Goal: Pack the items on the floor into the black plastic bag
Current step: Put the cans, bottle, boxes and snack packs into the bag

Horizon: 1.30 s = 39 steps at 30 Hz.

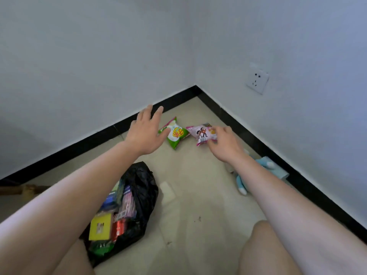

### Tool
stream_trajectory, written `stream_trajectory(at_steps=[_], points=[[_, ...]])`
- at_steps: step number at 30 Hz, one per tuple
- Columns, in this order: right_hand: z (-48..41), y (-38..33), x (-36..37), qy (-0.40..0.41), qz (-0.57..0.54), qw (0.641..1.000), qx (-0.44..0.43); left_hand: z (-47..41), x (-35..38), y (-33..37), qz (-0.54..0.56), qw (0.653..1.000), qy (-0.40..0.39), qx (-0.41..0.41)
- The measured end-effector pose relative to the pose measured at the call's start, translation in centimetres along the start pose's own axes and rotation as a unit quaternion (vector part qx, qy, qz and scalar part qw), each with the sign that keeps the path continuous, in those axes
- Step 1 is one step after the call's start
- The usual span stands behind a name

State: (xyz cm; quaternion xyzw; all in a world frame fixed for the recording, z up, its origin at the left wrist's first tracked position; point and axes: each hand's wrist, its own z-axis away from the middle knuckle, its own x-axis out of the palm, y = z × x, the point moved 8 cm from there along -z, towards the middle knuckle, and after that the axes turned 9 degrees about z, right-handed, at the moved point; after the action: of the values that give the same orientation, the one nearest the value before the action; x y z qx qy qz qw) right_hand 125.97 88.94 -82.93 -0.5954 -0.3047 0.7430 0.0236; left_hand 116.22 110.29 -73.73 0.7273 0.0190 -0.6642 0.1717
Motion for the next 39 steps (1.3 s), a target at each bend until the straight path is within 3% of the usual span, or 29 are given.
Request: stream_trajectory(at_steps=[6,16,20,26,31,36,39], points=[[-4.3,0.9,2.1,0.002,0.008,1.000,0.003,-4.4,3.2,-0.8,-0.035,0.999,-0.030,0.013],[-15.1,5.4,12.2,-0.016,0.125,0.990,0.056,-13.4,20.4,-8.0,-0.031,0.992,-0.117,0.040],[-19.7,6.2,15.1,0.003,0.150,0.987,0.064,-17.2,25.4,-10.7,-0.017,0.993,-0.110,0.046],[-23.9,7.6,18.4,0.012,0.174,0.982,0.075,-20.8,31.7,-14.0,0.056,0.993,-0.089,-0.052],[-20.9,10.3,22.8,-0.134,0.105,0.981,0.089,-19.6,35.4,-14.2,0.105,0.982,-0.131,-0.090],[-14.0,10.6,24.7,-0.031,0.141,0.987,0.067,-13.7,35.5,-11.7,0.143,0.983,-0.093,-0.061],[-11.1,10.7,25.0,-0.014,0.149,0.988,0.045,-9.5,35.2,-10.9,0.151,0.982,-0.096,-0.066]])
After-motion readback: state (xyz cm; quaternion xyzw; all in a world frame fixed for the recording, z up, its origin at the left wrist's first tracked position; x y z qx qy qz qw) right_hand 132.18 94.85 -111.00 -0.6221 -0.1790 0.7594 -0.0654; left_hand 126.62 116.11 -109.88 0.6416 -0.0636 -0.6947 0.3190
